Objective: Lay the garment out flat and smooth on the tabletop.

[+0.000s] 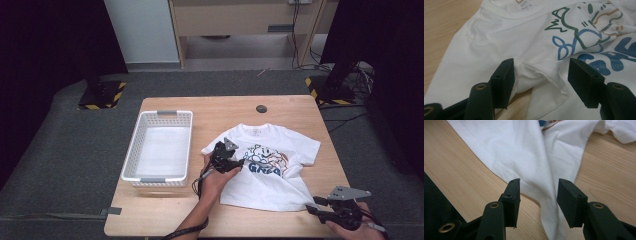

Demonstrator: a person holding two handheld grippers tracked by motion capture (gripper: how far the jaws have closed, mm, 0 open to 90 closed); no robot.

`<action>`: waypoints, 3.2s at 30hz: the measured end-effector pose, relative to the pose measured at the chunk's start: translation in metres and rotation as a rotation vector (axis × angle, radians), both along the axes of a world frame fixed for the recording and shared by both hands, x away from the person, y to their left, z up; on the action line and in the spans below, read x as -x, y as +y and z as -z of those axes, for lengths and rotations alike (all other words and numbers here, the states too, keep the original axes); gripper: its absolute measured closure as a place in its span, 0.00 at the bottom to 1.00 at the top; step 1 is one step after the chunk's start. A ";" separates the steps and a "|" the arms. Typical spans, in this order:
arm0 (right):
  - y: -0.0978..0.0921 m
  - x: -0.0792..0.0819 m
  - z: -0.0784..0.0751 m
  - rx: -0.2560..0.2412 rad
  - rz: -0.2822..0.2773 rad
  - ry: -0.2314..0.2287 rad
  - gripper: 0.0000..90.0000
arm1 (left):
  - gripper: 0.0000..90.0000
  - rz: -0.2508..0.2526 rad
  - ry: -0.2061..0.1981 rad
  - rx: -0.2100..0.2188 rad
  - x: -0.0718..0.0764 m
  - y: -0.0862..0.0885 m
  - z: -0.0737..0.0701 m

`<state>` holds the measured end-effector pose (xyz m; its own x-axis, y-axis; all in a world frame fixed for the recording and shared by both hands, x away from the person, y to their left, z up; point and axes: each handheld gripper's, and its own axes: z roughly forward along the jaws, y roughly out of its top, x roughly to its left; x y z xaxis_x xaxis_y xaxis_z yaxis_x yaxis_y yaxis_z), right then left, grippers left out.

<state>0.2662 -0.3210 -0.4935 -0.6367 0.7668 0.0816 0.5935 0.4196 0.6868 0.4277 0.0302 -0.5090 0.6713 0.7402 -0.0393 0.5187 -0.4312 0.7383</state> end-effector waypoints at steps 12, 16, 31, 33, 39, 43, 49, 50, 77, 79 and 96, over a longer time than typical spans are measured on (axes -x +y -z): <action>0.036 -0.006 0.013 0.042 -0.032 0.013 0.60 | 0.52 0.018 0.006 -0.036 -0.007 -0.007 0.009; 0.044 -0.012 0.018 0.067 -0.037 0.022 0.70 | 0.62 0.022 -0.005 -0.065 -0.008 -0.009 0.010; 0.048 -0.015 0.025 0.076 -0.077 0.034 0.97 | 0.91 0.032 -0.008 -0.118 -0.016 -0.013 0.007; 0.046 -0.015 0.024 0.081 -0.080 0.037 0.98 | 0.91 0.035 -0.008 -0.123 -0.017 -0.013 0.006; 0.038 -0.017 0.023 0.099 -0.080 0.047 0.98 | 0.91 0.024 -0.019 -0.113 -0.022 -0.011 0.001; 0.032 -0.017 0.022 0.097 -0.081 0.055 0.98 | 0.91 0.019 -0.021 -0.123 -0.026 -0.010 0.000; 0.025 -0.017 0.021 0.103 -0.081 0.061 0.98 | 0.91 0.009 -0.012 -0.133 -0.036 -0.010 0.003; 0.024 -0.017 0.021 0.104 -0.081 0.061 0.98 | 0.91 0.008 -0.010 -0.134 -0.037 -0.010 0.004; 0.019 -0.040 0.012 0.014 0.039 -0.014 0.53 | 0.46 -0.092 -0.062 -0.078 -0.032 -0.001 -0.012; 0.015 -0.038 0.012 0.009 0.053 -0.010 0.51 | 0.45 -0.086 -0.065 -0.072 -0.025 0.000 -0.014; -0.030 -0.026 0.013 -0.093 0.271 -0.004 0.54 | 0.42 0.037 0.080 -0.084 0.081 0.020 0.011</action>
<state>0.2922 -0.3511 -0.5063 -0.4101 0.8983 0.1578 0.6724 0.1809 0.7177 0.3464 0.0506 -0.5200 0.6951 0.7181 -0.0328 0.5572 -0.5094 0.6558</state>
